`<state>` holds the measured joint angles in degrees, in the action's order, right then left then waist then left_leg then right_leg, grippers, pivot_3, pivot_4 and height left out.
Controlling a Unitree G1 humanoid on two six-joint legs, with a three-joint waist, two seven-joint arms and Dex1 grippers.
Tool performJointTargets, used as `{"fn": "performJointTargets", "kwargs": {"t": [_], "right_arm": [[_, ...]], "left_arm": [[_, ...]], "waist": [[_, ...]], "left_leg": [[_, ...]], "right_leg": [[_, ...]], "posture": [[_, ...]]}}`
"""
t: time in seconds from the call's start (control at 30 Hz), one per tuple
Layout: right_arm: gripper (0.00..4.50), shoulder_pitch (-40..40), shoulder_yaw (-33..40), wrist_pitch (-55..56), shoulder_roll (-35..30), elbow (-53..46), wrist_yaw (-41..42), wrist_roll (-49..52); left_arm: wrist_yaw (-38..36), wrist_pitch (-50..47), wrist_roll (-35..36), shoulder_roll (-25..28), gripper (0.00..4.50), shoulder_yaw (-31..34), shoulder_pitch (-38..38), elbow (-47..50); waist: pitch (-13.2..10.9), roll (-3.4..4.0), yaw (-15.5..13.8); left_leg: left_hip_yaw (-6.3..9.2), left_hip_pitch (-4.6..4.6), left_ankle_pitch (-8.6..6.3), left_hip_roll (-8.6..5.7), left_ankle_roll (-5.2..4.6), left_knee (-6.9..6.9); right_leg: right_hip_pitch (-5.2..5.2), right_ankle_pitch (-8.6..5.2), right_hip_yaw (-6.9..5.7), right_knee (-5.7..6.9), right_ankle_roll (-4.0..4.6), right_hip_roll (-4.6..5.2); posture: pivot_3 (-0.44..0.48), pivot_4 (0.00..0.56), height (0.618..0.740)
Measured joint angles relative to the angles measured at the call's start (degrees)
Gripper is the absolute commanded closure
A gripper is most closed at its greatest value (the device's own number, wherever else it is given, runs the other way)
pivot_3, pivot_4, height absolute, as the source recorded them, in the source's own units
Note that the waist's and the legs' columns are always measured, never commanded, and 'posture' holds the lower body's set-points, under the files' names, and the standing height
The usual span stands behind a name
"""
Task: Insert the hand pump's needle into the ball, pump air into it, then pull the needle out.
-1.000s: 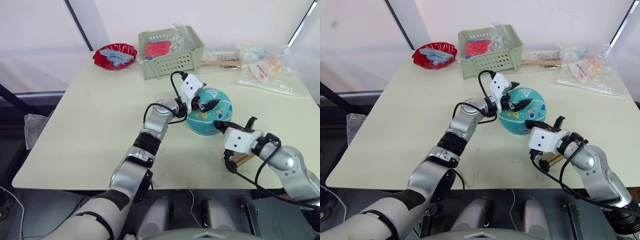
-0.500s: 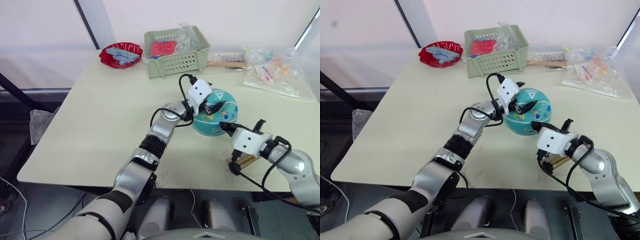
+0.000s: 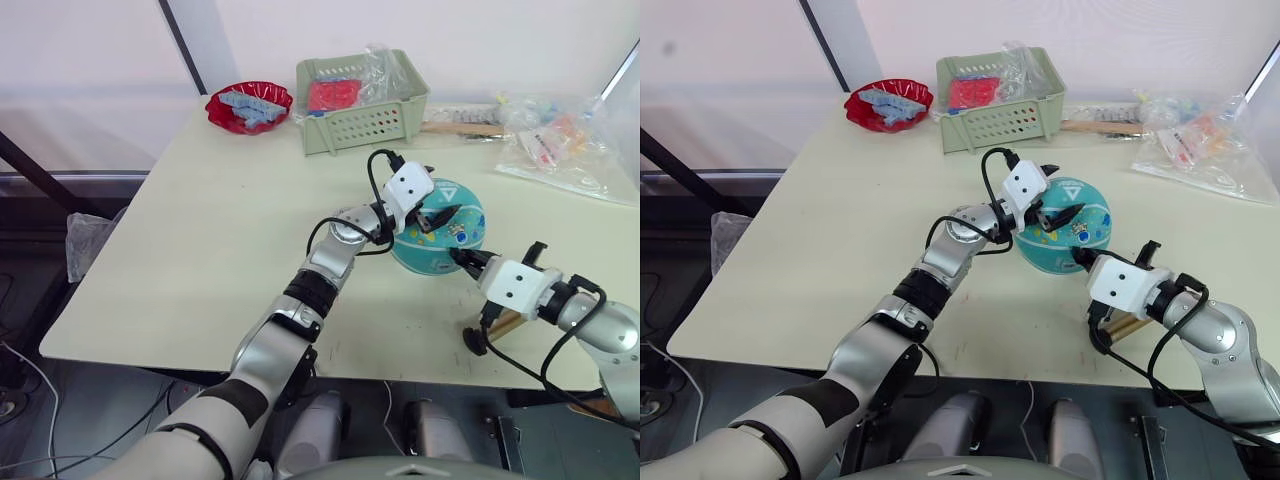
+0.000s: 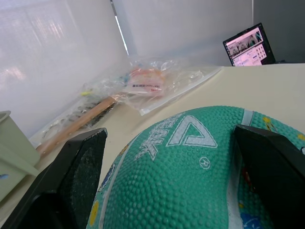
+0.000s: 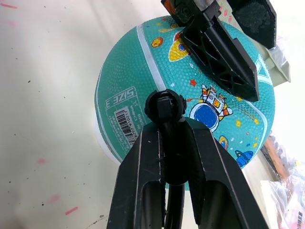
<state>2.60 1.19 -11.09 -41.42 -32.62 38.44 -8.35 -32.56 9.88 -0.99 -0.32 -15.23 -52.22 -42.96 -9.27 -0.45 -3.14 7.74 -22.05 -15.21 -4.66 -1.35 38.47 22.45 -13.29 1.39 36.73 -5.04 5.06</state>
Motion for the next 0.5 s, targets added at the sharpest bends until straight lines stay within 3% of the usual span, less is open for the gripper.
{"fn": "performJointTargets", "kwargs": {"t": [0.23,0.5], "right_arm": [[4.44,3.0,2.7,2.8,0.0,-2.3,0.1,1.6],[4.44,5.8,8.5,10.6,1.7,-3.4,-1.5,3.8]], "left_arm": [[0.7,0.5,0.0,0.2,0.0,0.2,0.2,-0.5],[1.5,0.5,0.0,1.6,0.0,1.9,0.8,-2.1]], "waist": [[0.0,0.0,0.2],[0.2,-0.3,2.4]], "left_leg": [[0.01,0.08,0.0,-0.02,0.0,0.0],[0.15,1.19,-0.21,0.27,0.21,-0.06]], "right_leg": [[-0.04,-0.02,0.01,0.01,-0.03,0.02],[-1.09,-0.19,0.02,0.02,-0.23,-0.02]], "posture": [[0.0,0.15,0.737],[0.0,0.15,0.737]]}}
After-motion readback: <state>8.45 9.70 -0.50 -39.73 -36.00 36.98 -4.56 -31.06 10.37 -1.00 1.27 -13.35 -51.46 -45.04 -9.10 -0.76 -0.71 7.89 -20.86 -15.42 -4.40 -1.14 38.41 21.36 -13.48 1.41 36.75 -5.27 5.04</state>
